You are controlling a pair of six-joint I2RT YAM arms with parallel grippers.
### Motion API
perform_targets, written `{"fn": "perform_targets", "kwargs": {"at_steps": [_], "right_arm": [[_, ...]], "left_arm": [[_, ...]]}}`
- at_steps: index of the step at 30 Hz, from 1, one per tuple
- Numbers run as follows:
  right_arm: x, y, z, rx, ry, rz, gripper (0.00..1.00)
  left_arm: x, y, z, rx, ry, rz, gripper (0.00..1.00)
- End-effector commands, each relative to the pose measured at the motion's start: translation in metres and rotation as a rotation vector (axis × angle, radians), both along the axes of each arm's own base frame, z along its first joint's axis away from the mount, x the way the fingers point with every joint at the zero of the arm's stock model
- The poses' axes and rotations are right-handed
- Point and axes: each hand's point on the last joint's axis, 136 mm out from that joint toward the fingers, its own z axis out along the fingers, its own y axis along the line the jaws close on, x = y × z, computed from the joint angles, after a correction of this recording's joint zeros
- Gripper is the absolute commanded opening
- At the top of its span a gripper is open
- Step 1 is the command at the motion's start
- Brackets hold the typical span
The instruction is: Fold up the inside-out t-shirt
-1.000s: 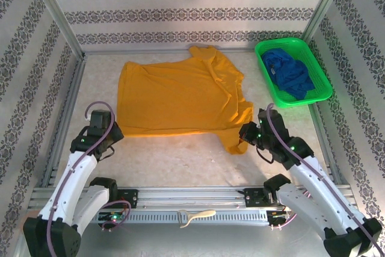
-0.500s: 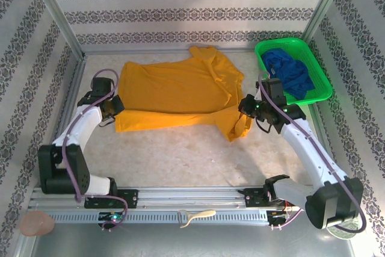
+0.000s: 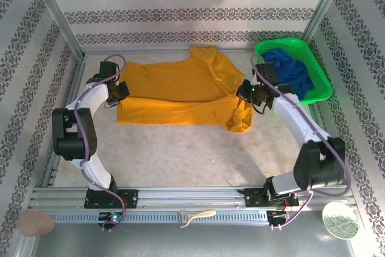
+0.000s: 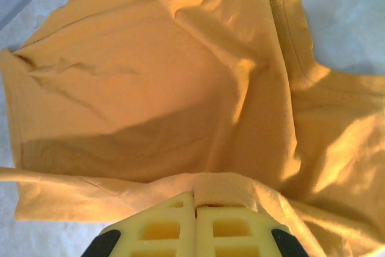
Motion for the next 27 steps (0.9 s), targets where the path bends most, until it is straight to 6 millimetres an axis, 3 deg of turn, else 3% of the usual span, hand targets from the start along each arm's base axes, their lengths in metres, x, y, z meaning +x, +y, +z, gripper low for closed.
{"fn": "perform_targets", "kwargs": {"at_steps": [1, 2, 4, 6, 7, 10, 14, 18, 22, 27], "right_arm": [[0.043, 0.000, 0.001, 0.006, -0.050, -0.003, 0.00], [0.058, 0.001, -0.001, 0.017, -0.057, 0.001, 0.07], [0.078, 0.002, 0.002, 0.020, -0.079, 0.007, 0.35], [0.084, 0.002, 0.015, 0.012, -0.116, 0.011, 0.45], [0.080, 0.000, 0.021, 0.003, -0.126, 0.009, 0.48], [0.046, -0.010, 0.030, -0.048, -0.124, -0.009, 0.51], [-0.013, -0.029, -0.002, -0.102, -0.049, -0.057, 0.52], [-0.050, -0.033, -0.039, -0.092, 0.001, -0.079, 0.52], [-0.064, -0.030, -0.077, -0.085, 0.081, -0.063, 0.49], [-0.066, -0.023, -0.107, -0.099, 0.148, -0.059, 0.45]], "left_arm": [[0.017, 0.010, -0.009, 0.039, 0.011, -0.002, 0.00], [0.022, 0.014, -0.012, 0.048, 0.017, 0.012, 0.00], [0.031, 0.023, -0.016, 0.059, 0.034, 0.045, 0.00], [0.040, 0.024, -0.015, 0.018, 0.033, 0.064, 0.35], [0.042, 0.025, -0.013, 0.005, 0.032, 0.070, 0.46], [0.042, 0.023, 0.012, -0.014, -0.014, 0.065, 0.63], [0.018, 0.000, 0.039, -0.121, -0.069, 0.031, 0.68], [-0.015, -0.037, 0.033, -0.275, -0.091, -0.002, 0.69], [-0.029, -0.055, 0.012, -0.359, -0.084, 0.003, 0.69], [-0.026, -0.061, -0.019, -0.395, -0.037, 0.016, 0.69]]}}
